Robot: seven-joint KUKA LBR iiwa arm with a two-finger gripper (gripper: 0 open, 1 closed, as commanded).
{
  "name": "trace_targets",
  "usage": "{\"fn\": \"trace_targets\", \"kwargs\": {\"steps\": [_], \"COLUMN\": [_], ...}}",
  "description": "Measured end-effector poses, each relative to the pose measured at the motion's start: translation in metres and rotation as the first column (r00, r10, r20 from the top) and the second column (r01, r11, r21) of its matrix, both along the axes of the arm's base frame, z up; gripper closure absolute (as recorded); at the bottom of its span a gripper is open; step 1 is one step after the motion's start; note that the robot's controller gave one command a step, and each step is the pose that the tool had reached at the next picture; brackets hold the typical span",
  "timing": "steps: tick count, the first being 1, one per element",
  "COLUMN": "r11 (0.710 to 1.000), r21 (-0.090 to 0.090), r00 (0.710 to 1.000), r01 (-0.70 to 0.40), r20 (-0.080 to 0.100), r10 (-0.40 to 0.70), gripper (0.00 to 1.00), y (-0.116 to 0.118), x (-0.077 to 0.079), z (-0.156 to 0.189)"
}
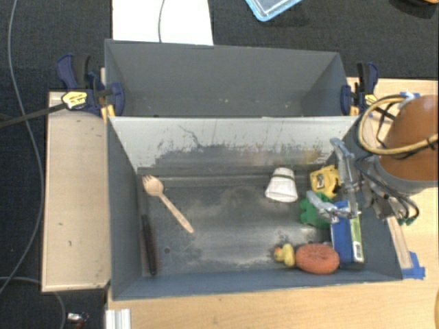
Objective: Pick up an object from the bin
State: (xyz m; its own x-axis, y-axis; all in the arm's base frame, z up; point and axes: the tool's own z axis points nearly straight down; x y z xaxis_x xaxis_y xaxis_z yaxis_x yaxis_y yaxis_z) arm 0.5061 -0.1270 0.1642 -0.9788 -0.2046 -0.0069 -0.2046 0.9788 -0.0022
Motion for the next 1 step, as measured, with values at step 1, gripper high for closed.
{"fn": "trace_targets", "kwargs": {"steps": [1], "r11": [0.996], "r21": [-0.002], "r00": [0.996], "r01": [-0.090], "r20": [0.004], "r10": [0.090], "gripper": [0.00], "y": [0.0034], "x": [-0.0008], "z": [-0.0128]}}
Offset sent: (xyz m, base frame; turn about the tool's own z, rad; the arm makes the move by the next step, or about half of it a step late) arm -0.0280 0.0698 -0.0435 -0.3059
